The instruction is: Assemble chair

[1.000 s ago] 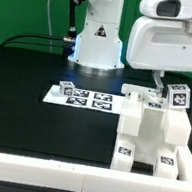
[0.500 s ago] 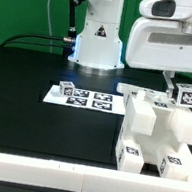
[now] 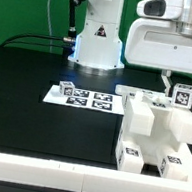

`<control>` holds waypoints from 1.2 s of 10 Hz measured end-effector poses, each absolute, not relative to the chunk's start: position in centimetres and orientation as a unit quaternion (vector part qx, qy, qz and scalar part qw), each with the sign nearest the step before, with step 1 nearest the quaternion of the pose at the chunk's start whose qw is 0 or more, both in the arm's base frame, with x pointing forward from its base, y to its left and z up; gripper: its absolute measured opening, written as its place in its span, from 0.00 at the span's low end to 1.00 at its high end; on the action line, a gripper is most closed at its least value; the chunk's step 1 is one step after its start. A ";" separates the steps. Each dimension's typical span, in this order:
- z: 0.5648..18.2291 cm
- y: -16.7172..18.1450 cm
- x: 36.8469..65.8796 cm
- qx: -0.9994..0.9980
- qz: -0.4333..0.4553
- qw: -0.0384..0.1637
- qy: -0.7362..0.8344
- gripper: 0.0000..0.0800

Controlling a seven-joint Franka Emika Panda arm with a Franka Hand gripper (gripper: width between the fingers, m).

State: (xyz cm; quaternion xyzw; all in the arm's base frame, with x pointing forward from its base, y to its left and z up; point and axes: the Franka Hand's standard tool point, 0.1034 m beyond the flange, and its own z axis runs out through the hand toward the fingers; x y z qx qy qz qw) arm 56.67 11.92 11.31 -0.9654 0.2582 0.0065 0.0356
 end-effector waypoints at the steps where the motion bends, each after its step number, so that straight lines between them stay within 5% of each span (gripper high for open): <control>1: 11.3 11.9 56.8 -0.945 0.020 0.040 0.324 0.33; 6: 11.2 11.8 57.2 -0.871 0.047 0.052 0.486 0.34; 7: 11.2 11.8 57.2 -0.871 0.047 0.052 0.486 0.55; 8: 11.1 11.9 57.1 -0.872 0.047 0.052 0.484 0.55; 9: 10.8 12.1 56.8 -0.877 0.045 0.051 0.475 0.75; 12: 10.8 12.3 56.7 -0.924 0.041 0.055 0.376 0.81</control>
Offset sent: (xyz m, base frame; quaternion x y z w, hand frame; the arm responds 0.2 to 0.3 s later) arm 0.0061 -0.0064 -0.0051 -0.0110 -0.0408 0.1992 0.9790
